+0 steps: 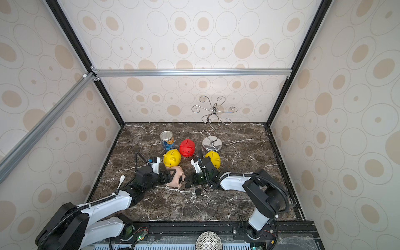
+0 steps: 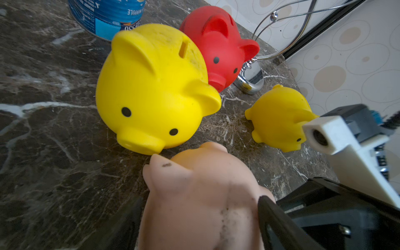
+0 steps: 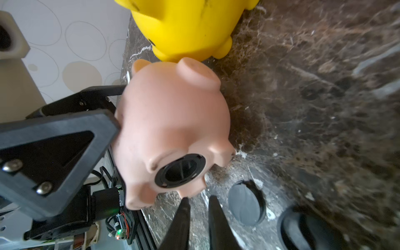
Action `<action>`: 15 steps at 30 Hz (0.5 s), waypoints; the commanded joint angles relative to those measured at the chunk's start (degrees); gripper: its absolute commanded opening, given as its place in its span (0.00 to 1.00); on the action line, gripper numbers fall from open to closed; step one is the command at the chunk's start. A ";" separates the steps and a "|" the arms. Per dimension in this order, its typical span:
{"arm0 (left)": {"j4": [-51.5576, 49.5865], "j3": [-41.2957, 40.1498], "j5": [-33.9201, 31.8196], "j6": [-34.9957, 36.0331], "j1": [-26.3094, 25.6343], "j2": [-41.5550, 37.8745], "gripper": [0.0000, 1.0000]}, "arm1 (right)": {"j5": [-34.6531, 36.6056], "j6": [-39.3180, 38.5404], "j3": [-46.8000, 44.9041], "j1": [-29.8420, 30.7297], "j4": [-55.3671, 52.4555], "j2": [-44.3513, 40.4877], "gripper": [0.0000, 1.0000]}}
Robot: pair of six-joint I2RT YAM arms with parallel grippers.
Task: Open piggy banks
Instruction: Adjust the piggy bank at the center of the board, then open the lid on the piggy bank.
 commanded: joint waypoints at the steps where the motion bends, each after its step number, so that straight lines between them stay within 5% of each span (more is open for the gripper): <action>1: -3.02 -0.75 -2.00 -0.51 -0.28 -1.01 0.83 | -3.58 7.92 -1.46 0.05 13.29 2.21 0.20; 15: -3.79 -0.19 -2.70 -0.09 -0.34 -1.08 0.84 | -2.67 9.48 -2.29 0.68 19.27 6.63 0.21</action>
